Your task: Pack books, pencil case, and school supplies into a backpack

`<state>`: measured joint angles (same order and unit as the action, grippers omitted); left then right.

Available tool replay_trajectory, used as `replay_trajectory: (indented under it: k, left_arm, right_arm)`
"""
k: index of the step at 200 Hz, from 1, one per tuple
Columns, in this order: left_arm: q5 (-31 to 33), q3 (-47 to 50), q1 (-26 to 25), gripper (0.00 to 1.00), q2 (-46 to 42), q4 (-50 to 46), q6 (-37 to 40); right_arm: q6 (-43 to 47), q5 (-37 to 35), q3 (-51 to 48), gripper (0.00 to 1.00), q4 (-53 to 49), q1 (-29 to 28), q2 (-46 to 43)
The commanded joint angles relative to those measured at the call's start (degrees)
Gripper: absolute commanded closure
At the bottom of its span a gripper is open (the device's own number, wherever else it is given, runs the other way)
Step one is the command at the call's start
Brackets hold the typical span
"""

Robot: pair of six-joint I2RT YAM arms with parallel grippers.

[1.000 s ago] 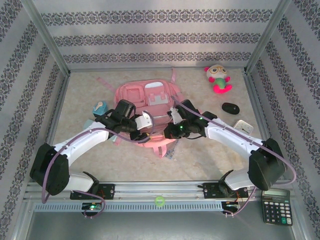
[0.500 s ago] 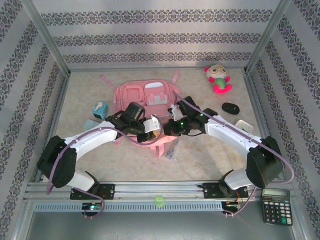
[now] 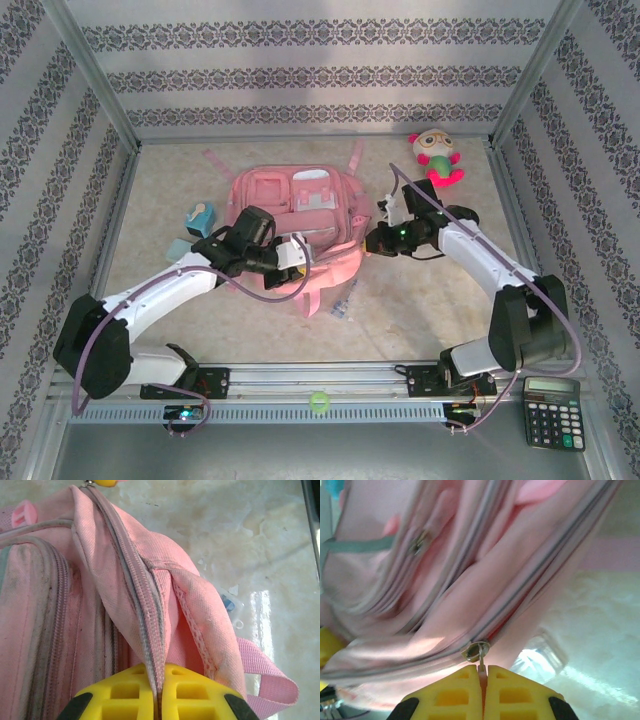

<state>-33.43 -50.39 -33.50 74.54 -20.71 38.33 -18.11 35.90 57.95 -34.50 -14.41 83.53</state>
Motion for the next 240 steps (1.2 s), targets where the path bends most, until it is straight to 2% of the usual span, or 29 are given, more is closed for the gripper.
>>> replay_trajectory:
  k: [1, 18, 26, 38, 45, 57, 76, 95, 126, 160, 167, 181, 204, 219, 240]
  left_arm:
    - [-2.52, 0.37, 1.37, 0.99, -3.74, -5.06, 3.48]
    - [0.23, 0.96, 1.75, 0.94, -4.6, -5.04, 2.96]
    - [1.89, 0.82, 1.71, 0.84, -4.72, -4.91, 2.22]
    - [3.11, -0.19, 1.67, 0.61, -4.62, -5.0, 0.41]
    - [3.82, -1.17, 1.39, 0.51, -4.39, -4.27, -2.04]
    - [4.23, -3.1, 0.41, 0.38, -3.66, -2.4, -7.02]
    - [7.55, -5.46, -3.07, 0.24, -1.58, 1.07, -12.49]
    - [12.78, -8.46, -6.35, 0.18, 2.75, 2.04, -16.01]
    - [12.43, -8.98, -10.4, 0.15, 8.44, 5.45, -19.42]
    - [14.34, -6.15, -10.8, 0.21, 12.67, 8.85, -21.87]
    - [16.07, -5.52, -10.81, 0.27, 13.17, 9.31, -21.83]
    - [18.01, -4.38, -10.8, 0.53, 13.22, 9.54, -20.01]
    - [15.45, -2.17, -10.8, 0.84, 10.87, 10.07, -16.42]
    - [13.02, -1.3, -10.8, 0.93, 8.9, 9.99, -14.66]
    - [8.59, -0.14, -10.8, 0.96, 6.1, 9.94, -12.5]
  right_arm:
    - [3.29, -4.13, 2.38, 1.0, 0.41, 1.21, 2.9]
    - [2.35, -2.53, 2.85, 1.0, 1.64, -0.32, 3.34]
    - [1.98, -2.17, 2.95, 1.0, 2.1, -1.88, 2.84]
    - [1.26, -2.25, 3.03, 1.0, 2.33, -4.25, 1.73]
    - [0.26, -2.19, 2.91, 1.0, 2.46, -5.43, 1.17]
    - [-0.87, -2.44, 2.34, 1.0, 3.01, -7.19, 0.13]
    - [-2.2, -3.13, 1.72, 1.0, 3.48, -9.12, -0.87]
    - [-3.39, -3.21, 1.55, 1.0, 3.56, -10.35, -1.67]
    - [-5.51, -2.09, 1.58, 1.0, 4.87, -11.8, -3.34]
    - [-6.24, -0.64, 1.28, 1.0, 5.58, -11.79, -4.34]
    - [-6.24, 0.04, 1.13, 1.0, 5.71, -11.69, -4.42]
    - [-6.3, 1.23, 0.95, 1.0, 5.83, -11.28, -4.67]
    - [-6.32, 0.96, -0.33, 1.0, 5.94, -8.52, -4.94]
    - [-5.65, -0.54, -1.26, 1.0, 6.07, -5.16, -4.3]
    - [-3.42, -3.2, -1.39, 1.0, 6.34, -0.87, -0.94]
